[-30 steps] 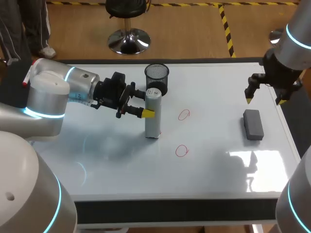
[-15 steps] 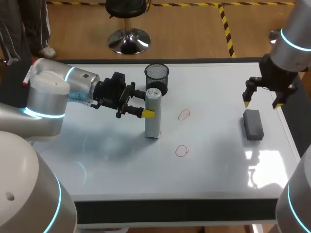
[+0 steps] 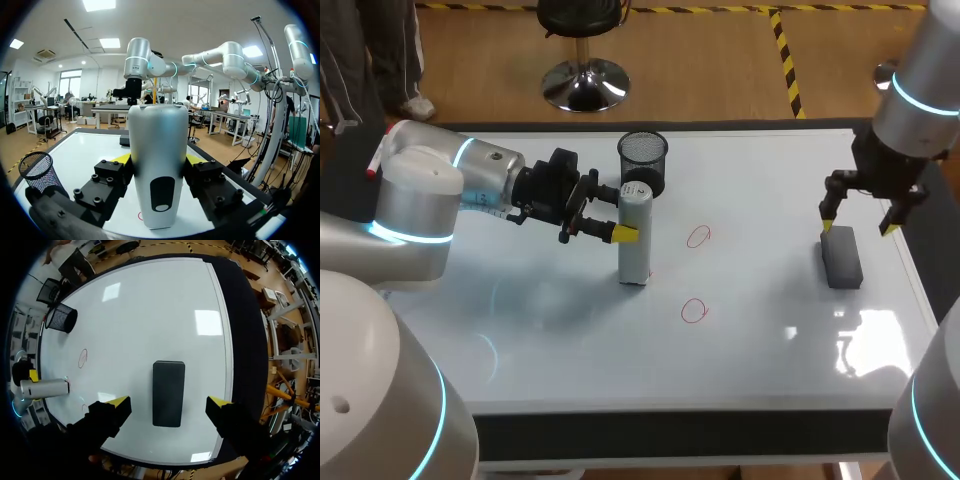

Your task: Pick up the inspection probe, press it on each red-marked spot on the whiteboard one by one, put down the probe, pick up the eraser, and wipe off all the red marks.

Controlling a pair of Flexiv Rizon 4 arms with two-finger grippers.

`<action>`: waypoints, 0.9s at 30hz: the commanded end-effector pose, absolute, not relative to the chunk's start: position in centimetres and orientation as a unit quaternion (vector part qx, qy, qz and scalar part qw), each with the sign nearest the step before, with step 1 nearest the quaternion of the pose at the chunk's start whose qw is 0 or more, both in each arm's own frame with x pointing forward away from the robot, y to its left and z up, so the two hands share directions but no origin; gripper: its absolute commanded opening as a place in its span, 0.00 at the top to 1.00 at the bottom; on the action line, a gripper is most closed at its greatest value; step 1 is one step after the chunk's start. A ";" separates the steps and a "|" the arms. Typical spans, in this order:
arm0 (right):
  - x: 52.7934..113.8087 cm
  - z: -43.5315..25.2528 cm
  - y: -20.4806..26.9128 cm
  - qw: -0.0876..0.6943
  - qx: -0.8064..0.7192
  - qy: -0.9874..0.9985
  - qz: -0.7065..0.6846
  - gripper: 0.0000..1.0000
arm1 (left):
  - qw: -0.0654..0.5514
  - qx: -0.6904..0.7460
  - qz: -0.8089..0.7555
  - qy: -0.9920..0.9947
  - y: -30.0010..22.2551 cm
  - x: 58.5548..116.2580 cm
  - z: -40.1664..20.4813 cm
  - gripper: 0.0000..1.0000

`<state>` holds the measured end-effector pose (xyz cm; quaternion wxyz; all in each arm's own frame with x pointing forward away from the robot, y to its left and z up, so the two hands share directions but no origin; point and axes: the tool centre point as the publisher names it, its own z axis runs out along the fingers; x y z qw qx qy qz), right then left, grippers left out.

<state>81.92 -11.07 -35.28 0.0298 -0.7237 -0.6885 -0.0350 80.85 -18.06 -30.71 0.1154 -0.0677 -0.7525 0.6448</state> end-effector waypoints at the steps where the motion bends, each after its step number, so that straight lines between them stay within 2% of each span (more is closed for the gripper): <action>1: 82.1 -36.1 -11.2 0.038 -0.721 -0.691 -0.037 0.00 | 0.117 -0.068 0.645 -0.753 -18.1 80.8 -31.7 1.00; 27: 80.0 -38.9 -8.8 0.052 -0.699 -0.713 -0.031 0.00 | 0.117 -0.068 0.645 -0.753 -18.1 80.8 -31.7 1.00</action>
